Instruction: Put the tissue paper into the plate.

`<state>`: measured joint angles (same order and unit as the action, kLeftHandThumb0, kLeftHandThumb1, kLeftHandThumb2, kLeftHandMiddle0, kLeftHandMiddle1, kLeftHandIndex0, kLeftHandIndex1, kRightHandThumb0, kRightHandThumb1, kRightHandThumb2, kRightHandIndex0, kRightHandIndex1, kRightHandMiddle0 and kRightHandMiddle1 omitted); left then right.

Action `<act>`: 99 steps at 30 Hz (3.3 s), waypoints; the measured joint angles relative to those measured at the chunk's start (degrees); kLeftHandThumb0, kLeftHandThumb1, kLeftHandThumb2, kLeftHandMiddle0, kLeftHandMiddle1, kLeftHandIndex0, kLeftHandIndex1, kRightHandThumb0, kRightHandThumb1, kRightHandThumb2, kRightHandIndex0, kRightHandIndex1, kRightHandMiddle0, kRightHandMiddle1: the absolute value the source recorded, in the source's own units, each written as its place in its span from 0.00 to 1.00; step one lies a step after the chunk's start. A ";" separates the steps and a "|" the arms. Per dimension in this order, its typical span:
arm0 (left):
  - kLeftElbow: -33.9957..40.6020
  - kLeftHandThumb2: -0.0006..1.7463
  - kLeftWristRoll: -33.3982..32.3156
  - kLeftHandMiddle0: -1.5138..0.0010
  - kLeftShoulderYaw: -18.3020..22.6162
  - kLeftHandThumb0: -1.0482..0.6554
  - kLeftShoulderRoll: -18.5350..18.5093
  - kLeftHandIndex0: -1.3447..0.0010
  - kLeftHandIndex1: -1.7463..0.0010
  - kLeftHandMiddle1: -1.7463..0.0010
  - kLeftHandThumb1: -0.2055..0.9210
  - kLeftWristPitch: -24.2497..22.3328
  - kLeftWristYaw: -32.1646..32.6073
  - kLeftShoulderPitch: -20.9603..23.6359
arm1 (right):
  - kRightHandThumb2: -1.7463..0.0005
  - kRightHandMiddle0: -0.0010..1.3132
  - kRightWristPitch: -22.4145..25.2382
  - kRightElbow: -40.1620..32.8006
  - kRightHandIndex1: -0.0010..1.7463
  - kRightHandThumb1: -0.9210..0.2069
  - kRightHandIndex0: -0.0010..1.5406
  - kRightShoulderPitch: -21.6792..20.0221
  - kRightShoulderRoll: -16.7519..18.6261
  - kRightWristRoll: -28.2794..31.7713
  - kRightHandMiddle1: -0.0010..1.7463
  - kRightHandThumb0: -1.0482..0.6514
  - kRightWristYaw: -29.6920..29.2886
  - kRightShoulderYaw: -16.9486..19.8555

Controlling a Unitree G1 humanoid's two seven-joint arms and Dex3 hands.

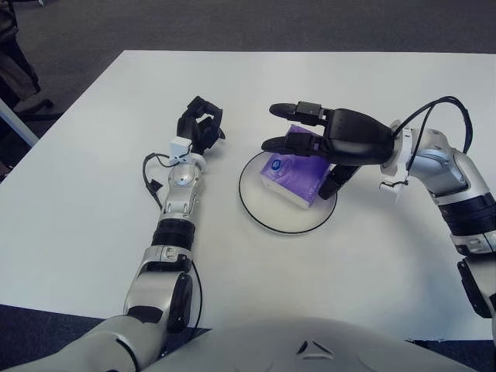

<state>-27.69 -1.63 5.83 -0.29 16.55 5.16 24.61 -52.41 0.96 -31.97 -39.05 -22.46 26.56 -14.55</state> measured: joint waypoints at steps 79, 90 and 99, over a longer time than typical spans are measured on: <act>-0.43 0.20 -2.39 0.38 0.48 0.44 -0.10 0.48 0.00 0.00 1.00 0.35 -3.35 0.29 | 0.79 0.32 42.91 -3.74 0.02 0.00 0.31 18.16 15.89 8.47 0.07 0.33 -24.94 24.29; 0.58 0.19 -2.07 0.38 0.26 0.44 -0.10 0.48 0.00 0.00 1.00 0.35 -2.84 -0.10 | 0.76 0.34 44.93 0.22 0.04 0.00 0.51 18.07 23.32 19.83 0.52 0.41 -28.43 28.34; 1.20 0.19 -1.26 0.38 -0.06 0.44 -0.09 0.48 0.00 0.00 1.00 0.32 -2.16 -0.35 | 0.78 0.19 47.98 -0.67 0.54 0.00 0.39 18.23 25.27 24.55 0.92 0.55 -28.36 29.03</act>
<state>-26.49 -2.89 5.77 -0.39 16.87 3.00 24.26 -4.43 0.28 -13.74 -13.78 2.09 -1.80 14.48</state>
